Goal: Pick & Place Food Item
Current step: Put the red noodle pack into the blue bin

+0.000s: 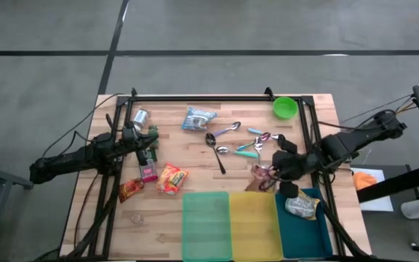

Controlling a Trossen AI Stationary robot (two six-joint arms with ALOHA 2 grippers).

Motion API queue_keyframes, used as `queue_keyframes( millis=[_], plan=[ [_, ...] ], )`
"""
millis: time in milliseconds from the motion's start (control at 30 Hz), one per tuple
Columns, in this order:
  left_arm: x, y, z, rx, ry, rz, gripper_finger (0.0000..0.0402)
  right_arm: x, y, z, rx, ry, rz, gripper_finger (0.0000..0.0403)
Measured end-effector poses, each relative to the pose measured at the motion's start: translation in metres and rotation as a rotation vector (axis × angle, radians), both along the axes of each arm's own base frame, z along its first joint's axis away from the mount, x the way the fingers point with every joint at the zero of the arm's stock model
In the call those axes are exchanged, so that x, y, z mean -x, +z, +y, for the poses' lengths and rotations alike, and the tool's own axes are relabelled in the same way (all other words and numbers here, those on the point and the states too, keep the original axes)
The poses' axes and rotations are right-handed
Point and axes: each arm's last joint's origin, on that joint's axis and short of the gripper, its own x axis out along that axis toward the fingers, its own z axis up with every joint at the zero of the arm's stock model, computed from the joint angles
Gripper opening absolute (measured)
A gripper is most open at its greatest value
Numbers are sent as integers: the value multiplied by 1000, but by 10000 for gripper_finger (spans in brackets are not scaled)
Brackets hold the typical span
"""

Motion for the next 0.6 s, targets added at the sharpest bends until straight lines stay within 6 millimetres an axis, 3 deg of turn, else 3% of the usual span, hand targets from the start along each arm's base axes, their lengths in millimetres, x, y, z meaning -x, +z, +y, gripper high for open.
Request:
queue_keyframes(
  millis=[600],
  plan=[
    [0,0,0,0,0,0,0,60,-19,53,-117,-208,130,24]
  ],
)
